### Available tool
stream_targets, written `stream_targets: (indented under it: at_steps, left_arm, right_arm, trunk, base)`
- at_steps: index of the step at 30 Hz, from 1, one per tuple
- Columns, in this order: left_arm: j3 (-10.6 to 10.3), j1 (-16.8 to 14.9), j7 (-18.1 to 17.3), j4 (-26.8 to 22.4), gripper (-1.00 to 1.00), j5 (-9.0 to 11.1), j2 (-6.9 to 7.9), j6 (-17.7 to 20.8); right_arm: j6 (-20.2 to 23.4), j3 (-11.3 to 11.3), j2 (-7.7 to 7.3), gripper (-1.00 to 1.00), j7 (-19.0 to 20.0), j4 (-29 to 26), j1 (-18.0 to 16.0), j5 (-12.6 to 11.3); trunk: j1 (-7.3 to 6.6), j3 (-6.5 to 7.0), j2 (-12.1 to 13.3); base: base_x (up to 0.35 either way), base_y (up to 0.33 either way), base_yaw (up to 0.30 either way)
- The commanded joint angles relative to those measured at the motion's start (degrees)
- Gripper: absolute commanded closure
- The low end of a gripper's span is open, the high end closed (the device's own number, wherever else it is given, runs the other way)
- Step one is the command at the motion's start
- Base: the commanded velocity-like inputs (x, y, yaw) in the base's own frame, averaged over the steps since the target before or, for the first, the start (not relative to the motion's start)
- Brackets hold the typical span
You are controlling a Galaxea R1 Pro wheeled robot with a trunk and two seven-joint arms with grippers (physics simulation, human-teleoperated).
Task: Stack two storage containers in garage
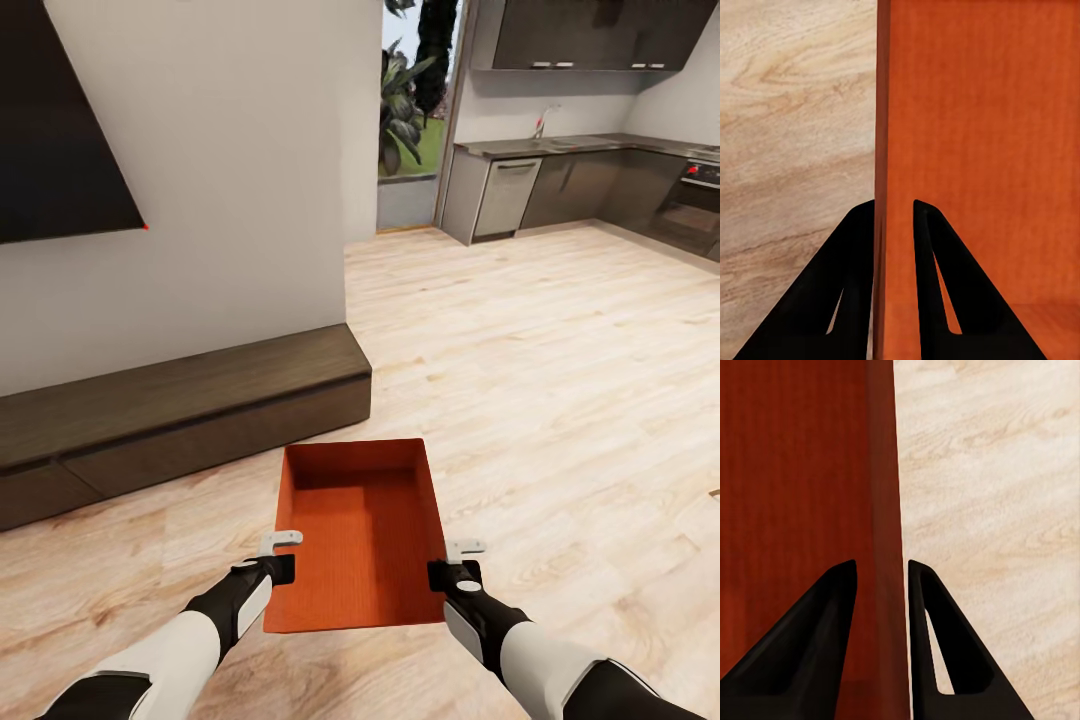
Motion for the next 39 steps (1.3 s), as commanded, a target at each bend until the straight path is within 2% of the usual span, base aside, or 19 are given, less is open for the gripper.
stream_targets:
  at_steps: [1, 16, 39]
  left_arm:
    - [0.4, 0.0, 0.7, -0.1, 1.00, -0.6, 0.12, 0.4]
    - [0.5, 0.0, 0.7, -0.1, 1.00, -0.6, 0.12, 0.4]
    - [0.3, 0.0, 0.7, 0.0, 1.00, -0.7, 0.11, 0.2]
  right_arm:
    - [-0.4, -1.2, -0.11, 1.00, -0.6, 0.0, -0.1, -0.1]
    - [-0.2, -1.2, -0.11, 1.00, -0.6, 0.1, -0.1, -0.2]
    - [-0.2, -1.3, -0.11, 1.00, -0.7, 0.1, -0.1, -0.2]
  trunk:
    - [0.00, -0.04, 0.0]
    - [0.00, -0.04, 0.0]
    - [0.00, -0.04, 0.0]
  base:
    - [0.000, 0.000, 0.000]
    - [0.000, 0.000, -0.009]
    - [0.000, 0.000, -0.229]
